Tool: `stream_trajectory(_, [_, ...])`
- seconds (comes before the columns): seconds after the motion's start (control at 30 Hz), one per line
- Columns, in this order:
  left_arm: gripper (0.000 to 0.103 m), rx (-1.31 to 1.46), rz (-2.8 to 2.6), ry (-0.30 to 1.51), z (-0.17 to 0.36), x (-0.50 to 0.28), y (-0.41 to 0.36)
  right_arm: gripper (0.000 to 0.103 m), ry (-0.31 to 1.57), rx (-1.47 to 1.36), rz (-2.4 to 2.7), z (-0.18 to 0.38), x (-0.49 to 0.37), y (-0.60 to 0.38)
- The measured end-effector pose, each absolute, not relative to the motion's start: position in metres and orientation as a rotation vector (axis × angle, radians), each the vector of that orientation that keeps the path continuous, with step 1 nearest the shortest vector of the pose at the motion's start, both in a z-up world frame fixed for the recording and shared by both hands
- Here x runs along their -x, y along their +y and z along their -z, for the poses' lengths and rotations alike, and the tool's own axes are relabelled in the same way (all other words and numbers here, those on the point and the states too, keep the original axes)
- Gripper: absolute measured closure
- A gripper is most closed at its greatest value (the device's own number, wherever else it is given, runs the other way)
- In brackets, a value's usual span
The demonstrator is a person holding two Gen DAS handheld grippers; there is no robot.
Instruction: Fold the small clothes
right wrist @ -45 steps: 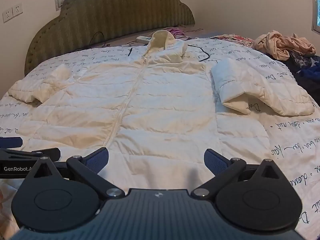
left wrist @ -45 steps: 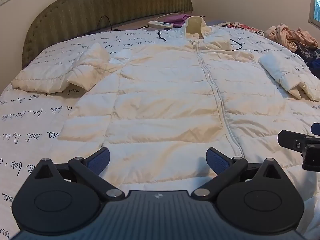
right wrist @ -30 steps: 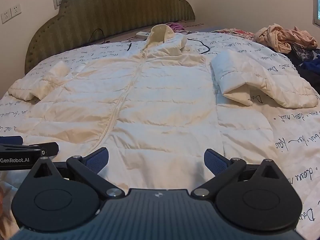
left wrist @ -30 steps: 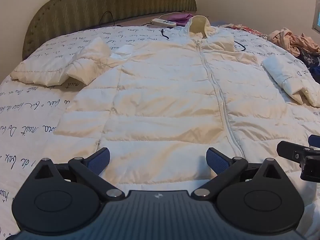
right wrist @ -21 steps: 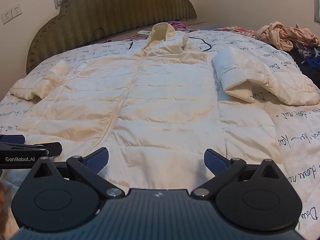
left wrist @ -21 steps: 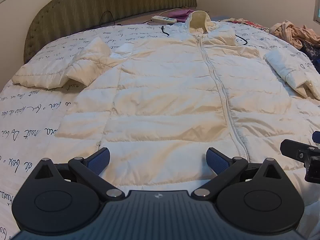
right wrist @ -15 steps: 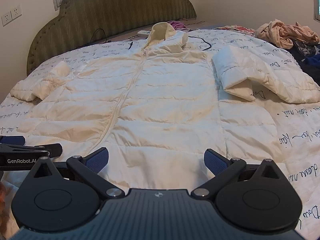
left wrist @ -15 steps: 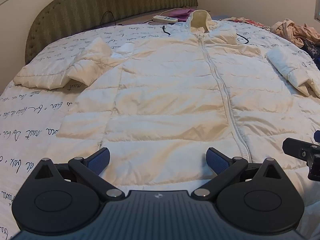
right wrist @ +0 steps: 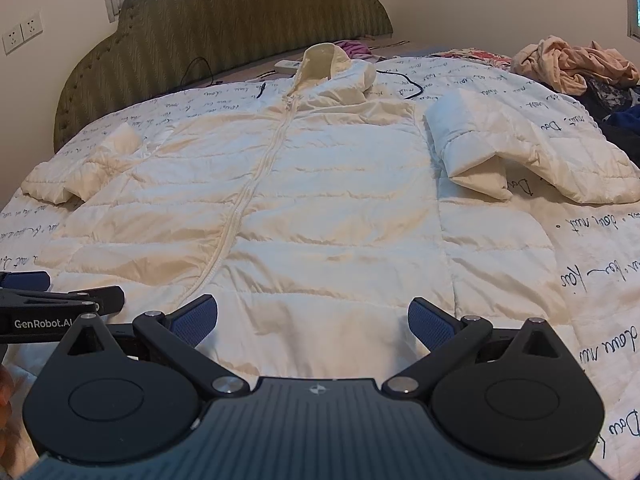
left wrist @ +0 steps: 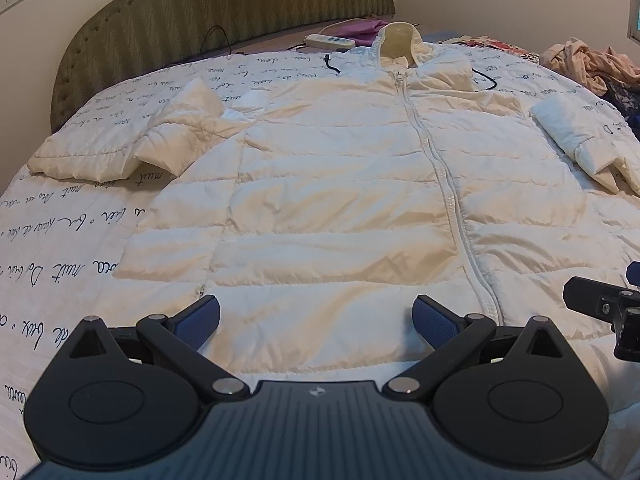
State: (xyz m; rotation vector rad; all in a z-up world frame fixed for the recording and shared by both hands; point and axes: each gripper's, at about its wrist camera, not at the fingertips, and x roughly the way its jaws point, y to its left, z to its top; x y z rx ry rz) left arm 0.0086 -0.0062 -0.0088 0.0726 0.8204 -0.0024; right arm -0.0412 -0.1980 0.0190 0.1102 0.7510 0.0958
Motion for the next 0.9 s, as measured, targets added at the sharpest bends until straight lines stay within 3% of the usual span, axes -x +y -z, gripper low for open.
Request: stream_trajectory(0.9, [0.000, -0.067, -0.007, 0.829, 0.0093, -0.0109, -0.0062, 0.000, 0.753, -0.138, -0.092, -0.0167, 0.0415, -0.2036])
